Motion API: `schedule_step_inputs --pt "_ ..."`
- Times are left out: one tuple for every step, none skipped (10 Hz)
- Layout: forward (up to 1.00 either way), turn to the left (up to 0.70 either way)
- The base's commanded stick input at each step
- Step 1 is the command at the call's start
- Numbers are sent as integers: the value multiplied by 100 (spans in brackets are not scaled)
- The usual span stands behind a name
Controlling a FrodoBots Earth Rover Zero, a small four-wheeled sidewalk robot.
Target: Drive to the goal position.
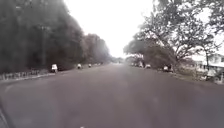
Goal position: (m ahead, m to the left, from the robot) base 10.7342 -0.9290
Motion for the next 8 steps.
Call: schedule_step_inputs --pt "100 0" --pt "100 0" --pt "100 0" --pt "100 0" --pt "100 0" --pt "100 0" --pt "100 0" --pt "100 0"
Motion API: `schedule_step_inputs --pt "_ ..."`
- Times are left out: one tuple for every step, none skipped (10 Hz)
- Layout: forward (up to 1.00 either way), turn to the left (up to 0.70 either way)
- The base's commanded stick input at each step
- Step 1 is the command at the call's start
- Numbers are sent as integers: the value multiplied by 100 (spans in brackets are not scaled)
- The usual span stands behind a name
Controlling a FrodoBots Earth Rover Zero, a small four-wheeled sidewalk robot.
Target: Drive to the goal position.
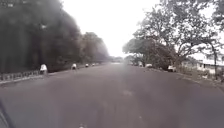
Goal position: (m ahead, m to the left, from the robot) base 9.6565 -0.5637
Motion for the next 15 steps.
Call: schedule_step_inputs --pt "100 0" --pt "100 0" --pt "100 0" --pt "100 0" --pt "100 0" --pt "100 0" --pt "100 0" --pt "100 0" --pt "100 0" --pt "100 0" --pt "100 0" --pt "100 0" --pt "100 0" --pt "100 0" --pt "100 0"
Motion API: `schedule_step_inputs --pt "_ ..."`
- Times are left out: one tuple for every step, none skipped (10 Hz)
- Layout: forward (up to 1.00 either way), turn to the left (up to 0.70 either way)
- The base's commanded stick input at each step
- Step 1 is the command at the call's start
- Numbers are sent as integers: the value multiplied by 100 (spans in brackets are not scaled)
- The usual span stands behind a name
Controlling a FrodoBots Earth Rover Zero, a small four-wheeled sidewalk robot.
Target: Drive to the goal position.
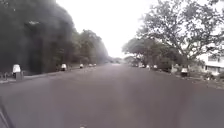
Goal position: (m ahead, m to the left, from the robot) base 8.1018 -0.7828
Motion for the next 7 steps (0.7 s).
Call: schedule_step_inputs --pt "100 0" --pt "100 0" --pt "100 0" --pt "100 0" --pt "100 0" --pt "100 0" --pt "100 0"
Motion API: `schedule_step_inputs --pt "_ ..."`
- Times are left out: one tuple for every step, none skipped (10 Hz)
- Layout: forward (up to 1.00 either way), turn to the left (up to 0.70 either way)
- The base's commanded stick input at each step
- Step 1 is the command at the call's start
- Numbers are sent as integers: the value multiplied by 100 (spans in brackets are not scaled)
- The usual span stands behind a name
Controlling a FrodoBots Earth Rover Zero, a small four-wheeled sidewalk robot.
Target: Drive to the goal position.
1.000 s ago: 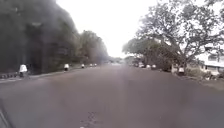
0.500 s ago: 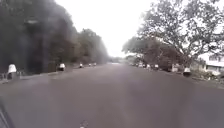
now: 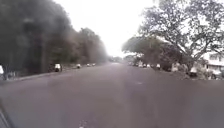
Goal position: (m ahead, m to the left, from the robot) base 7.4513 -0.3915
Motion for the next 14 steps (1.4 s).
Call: schedule_step_inputs --pt "100 0" --pt "100 0" --pt "100 0" --pt "100 0" --pt "100 0" --pt "100 0" --pt "100 0" --pt "100 0" --pt "100 0" --pt "100 0" --pt "100 0" --pt "100 0" --pt "100 0" --pt "100 0"
